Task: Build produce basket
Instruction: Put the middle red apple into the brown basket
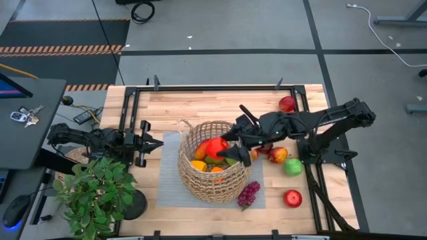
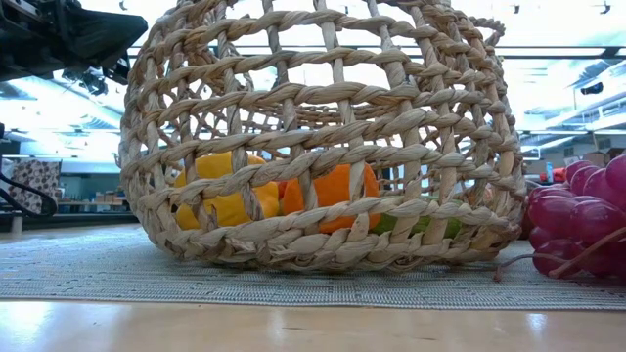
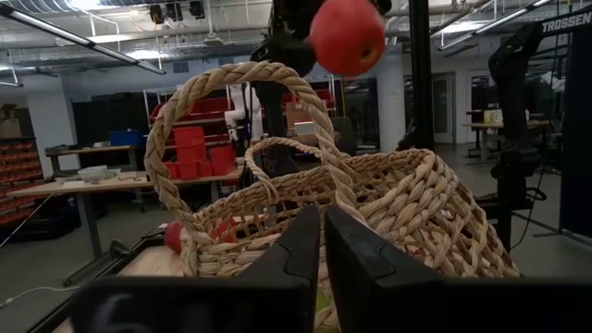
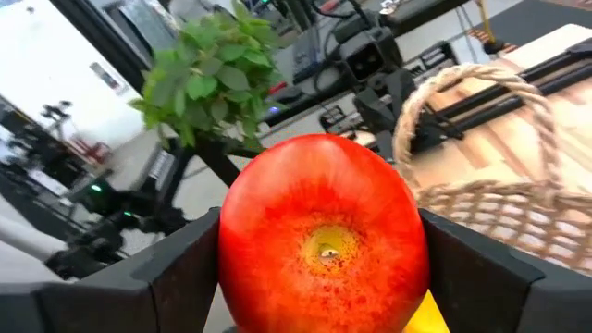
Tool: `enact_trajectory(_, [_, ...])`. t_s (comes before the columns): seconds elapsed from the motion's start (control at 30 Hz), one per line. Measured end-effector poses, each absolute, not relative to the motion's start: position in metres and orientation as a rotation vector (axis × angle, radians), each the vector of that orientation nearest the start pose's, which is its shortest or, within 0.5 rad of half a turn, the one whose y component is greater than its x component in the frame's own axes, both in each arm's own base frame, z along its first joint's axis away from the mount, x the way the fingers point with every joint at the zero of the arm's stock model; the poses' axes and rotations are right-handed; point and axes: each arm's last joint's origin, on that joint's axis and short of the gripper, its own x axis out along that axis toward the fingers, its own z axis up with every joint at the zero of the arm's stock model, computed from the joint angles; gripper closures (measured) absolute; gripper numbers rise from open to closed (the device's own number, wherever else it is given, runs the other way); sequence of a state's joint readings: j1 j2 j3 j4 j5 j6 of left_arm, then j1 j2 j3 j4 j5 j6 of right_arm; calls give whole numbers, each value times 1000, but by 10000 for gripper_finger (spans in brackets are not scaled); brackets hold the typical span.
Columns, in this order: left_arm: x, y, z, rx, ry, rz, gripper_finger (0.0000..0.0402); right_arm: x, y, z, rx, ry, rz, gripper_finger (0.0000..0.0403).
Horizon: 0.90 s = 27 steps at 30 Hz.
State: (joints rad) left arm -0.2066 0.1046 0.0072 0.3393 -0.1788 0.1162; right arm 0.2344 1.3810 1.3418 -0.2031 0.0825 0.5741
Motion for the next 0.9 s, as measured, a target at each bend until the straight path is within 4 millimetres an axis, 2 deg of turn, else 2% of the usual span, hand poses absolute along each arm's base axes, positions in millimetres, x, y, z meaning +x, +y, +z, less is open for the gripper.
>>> enact_trajectory(0.23, [99, -16, 190, 69, -239, -14, 371, 310, 68, 376, 467, 355, 46, 71])
enact_trajectory(0.43, [99, -16, 190, 69, -242, -14, 366, 321, 50, 360, 473, 521, -68, 71])
enact_trajectory(0.73, [99, -16, 190, 69, -239, -14, 373, 368, 32, 335, 451, 824, -168, 71])
enact_trajectory(0.9, [99, -16, 190, 69, -239, -14, 371, 391, 22, 314, 421, 965, -157, 71])
